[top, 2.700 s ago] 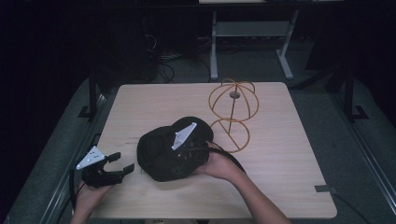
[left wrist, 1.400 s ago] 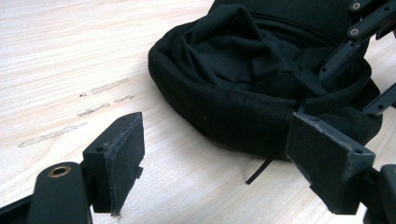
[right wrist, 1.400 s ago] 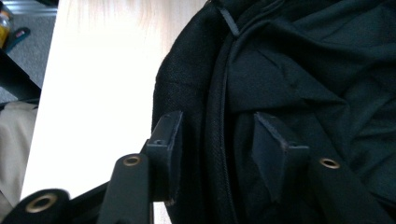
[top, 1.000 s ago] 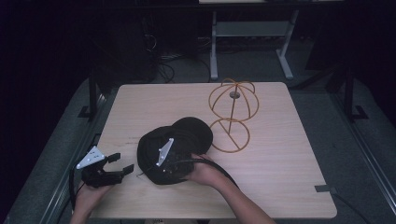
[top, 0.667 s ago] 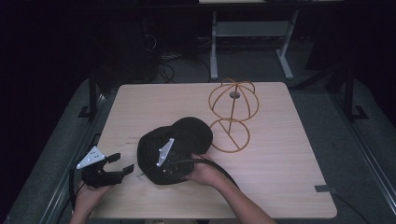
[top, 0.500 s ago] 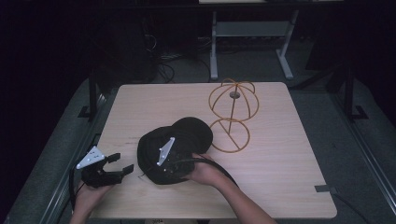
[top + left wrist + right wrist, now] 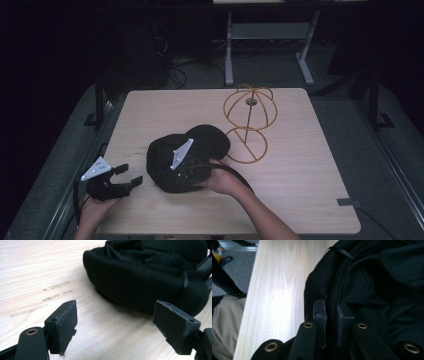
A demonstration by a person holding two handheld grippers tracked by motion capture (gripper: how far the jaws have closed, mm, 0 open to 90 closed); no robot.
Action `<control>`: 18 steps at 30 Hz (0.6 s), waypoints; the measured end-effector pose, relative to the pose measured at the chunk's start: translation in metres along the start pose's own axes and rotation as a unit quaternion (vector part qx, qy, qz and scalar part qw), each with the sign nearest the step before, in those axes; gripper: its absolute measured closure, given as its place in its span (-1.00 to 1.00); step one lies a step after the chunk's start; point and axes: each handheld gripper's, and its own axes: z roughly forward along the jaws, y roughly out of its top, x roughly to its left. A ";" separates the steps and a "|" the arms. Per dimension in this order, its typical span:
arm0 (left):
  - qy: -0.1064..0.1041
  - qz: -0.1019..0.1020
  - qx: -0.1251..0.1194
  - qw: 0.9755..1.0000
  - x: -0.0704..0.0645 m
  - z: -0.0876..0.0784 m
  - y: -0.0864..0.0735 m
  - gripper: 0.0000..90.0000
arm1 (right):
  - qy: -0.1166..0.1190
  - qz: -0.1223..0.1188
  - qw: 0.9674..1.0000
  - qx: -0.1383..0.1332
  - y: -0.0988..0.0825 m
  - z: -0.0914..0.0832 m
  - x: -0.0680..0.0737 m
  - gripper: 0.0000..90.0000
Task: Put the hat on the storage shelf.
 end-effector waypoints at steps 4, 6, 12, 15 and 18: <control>-0.001 0.000 0.001 1.000 -0.001 0.001 0.000 -0.57 | -0.001 -0.002 1.000 -0.018 0.004 -0.013 0.000 0.79; -0.002 0.001 0.001 1.000 -0.001 0.001 0.000 -0.57 | -0.002 -0.002 1.000 -0.022 0.005 -0.016 0.000 0.79; -0.012 0.008 -0.005 1.000 -0.006 0.001 0.003 -0.57 | 0.001 -0.007 0.999 -0.053 0.015 -0.040 0.002 0.79; -0.015 0.010 -0.011 1.000 -0.009 0.000 0.005 -0.57 | 0.006 -0.004 0.998 -0.067 0.017 -0.047 0.002 0.79; -0.026 0.025 -0.019 0.999 -0.015 0.000 0.009 -0.57 | 0.010 0.001 0.996 -0.085 0.020 -0.057 0.002 0.79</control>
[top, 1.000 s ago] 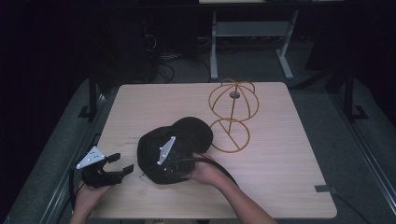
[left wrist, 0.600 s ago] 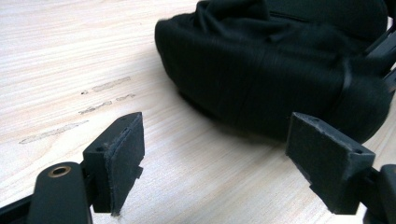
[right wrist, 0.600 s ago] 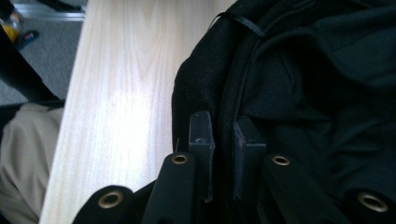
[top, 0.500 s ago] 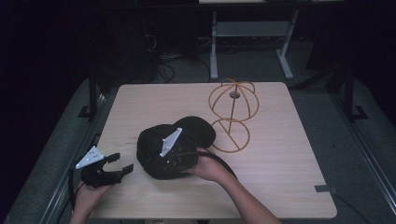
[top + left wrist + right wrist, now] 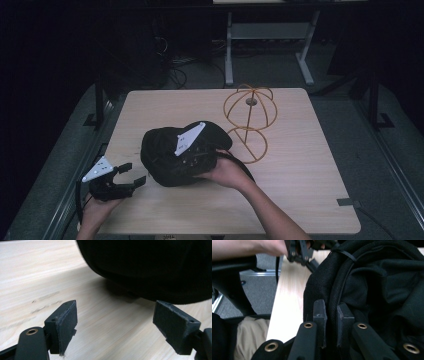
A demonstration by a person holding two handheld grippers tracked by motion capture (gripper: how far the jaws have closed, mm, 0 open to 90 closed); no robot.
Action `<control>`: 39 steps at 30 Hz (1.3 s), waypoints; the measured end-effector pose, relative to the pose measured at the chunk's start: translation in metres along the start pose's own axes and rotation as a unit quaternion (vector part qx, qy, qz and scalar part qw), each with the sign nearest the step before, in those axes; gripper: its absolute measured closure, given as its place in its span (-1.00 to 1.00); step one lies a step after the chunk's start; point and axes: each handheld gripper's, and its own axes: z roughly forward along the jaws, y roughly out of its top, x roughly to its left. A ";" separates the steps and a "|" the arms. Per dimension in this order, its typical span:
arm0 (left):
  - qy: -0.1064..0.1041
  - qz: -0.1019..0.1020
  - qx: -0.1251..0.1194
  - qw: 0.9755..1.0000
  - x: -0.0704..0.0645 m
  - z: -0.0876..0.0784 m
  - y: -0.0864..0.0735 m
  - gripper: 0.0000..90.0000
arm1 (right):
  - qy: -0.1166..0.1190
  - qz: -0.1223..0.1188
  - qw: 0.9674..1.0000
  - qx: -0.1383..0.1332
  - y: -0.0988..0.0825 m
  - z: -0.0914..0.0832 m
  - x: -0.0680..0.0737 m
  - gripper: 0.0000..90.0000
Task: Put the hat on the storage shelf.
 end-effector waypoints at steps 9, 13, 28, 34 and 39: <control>-0.043 0.035 -0.036 0.998 -0.021 -0.005 0.018 -0.57 | -0.008 0.002 1.000 -0.020 0.016 -0.024 -0.001 0.79; -0.066 0.033 -0.068 0.995 -0.027 -0.010 0.027 -0.57 | -0.009 0.001 1.000 -0.023 0.021 -0.032 -0.002 0.79; -0.077 0.031 -0.087 0.993 -0.031 0.006 0.056 -0.63 | 0.006 0.002 0.999 -0.035 0.030 -0.044 -0.009 0.79; -0.084 0.043 -0.081 0.992 -0.038 0.010 0.055 -0.63 | 0.013 0.007 0.999 -0.047 0.032 -0.048 -0.010 0.79; -0.059 0.028 -0.093 0.993 -0.028 0.005 0.057 -0.63 | 0.020 -0.002 0.999 -0.045 0.034 -0.051 -0.007 0.79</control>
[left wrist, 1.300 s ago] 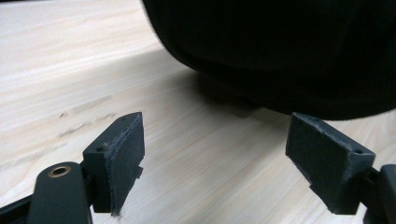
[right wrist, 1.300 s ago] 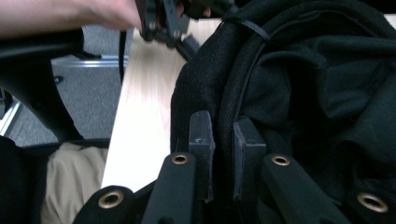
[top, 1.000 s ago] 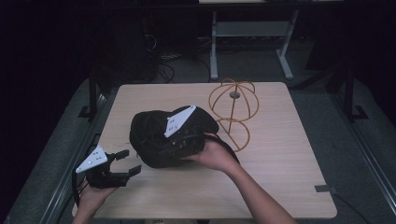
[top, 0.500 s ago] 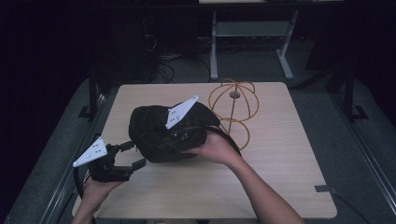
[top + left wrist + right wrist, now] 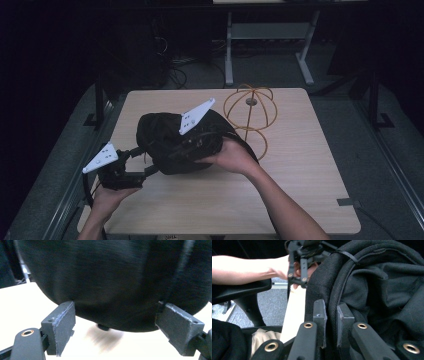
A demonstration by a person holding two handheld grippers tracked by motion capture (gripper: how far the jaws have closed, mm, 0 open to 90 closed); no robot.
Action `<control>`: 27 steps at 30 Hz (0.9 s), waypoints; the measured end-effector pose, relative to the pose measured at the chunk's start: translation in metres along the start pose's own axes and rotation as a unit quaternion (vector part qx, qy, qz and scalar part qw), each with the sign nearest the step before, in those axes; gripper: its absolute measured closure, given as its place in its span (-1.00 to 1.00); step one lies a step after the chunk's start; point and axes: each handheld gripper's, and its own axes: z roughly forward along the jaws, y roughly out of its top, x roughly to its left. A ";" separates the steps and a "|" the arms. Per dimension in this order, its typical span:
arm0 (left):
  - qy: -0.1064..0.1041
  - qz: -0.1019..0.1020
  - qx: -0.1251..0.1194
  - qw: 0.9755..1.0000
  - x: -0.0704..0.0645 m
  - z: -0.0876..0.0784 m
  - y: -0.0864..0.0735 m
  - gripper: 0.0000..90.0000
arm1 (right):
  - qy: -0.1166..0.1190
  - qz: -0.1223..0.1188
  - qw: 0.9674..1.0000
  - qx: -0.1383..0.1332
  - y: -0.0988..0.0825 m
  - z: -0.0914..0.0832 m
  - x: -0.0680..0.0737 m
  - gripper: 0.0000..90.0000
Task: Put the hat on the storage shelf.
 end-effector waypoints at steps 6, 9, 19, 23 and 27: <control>-0.004 0.018 -0.005 1.000 0.006 -0.004 0.008 -0.62 | 0.013 -0.007 1.000 0.004 0.001 -0.003 0.004 0.79; -0.021 0.019 -0.010 1.000 0.009 -0.002 0.011 -0.53 | 0.028 -0.015 0.999 0.003 0.002 -0.002 0.005 0.79; -0.042 0.000 -0.025 0.999 0.016 -0.001 0.014 0.54 | 0.029 -0.012 0.999 -0.011 -0.001 -0.008 0.006 0.79; -0.052 0.004 -0.028 0.998 0.014 0.003 0.020 0.90 | 0.033 -0.010 0.999 -0.021 -0.002 -0.013 0.006 0.79; -0.045 0.011 -0.022 0.999 0.012 0.004 0.025 0.95 | 0.027 -0.007 0.999 -0.029 -0.006 -0.017 0.005 0.79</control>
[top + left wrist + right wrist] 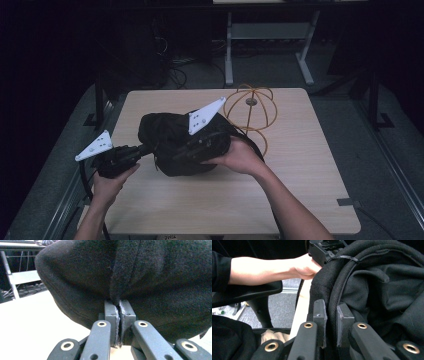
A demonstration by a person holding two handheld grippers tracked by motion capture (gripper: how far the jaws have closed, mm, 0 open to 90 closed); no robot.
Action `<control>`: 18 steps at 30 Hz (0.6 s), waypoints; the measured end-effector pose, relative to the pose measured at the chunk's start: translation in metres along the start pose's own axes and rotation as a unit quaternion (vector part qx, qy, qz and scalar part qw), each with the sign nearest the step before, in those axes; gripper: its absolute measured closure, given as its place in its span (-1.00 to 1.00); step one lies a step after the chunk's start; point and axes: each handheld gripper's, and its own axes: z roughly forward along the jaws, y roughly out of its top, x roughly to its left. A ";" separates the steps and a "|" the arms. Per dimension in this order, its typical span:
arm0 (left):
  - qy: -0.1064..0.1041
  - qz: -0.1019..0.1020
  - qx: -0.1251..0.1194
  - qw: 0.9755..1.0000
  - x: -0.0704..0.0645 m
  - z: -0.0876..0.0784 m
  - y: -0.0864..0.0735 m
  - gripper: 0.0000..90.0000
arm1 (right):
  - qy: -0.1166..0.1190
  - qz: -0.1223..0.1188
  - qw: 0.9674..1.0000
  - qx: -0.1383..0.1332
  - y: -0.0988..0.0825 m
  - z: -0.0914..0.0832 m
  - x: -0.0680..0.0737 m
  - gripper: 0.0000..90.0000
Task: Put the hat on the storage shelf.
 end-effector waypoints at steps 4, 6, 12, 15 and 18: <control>0.004 0.007 0.007 1.000 -0.002 0.000 0.004 0.95 | -0.004 0.009 1.000 -0.007 -0.006 -0.005 -0.001 0.78; 0.007 0.012 0.010 1.000 -0.003 0.000 0.008 0.95 | -0.007 0.017 1.000 -0.012 -0.010 -0.007 -0.001 0.76; 0.013 0.027 0.014 0.999 -0.007 -0.003 0.024 0.96 | -0.017 0.021 0.999 -0.024 -0.015 -0.014 -0.001 0.70; 0.013 0.032 0.017 0.999 -0.009 -0.004 0.034 0.96 | -0.020 0.025 0.999 -0.028 -0.018 -0.016 -0.001 0.68; 0.015 0.039 0.022 0.999 -0.011 -0.004 0.042 0.96 | -0.020 0.031 0.999 -0.033 -0.021 -0.017 -0.001 0.67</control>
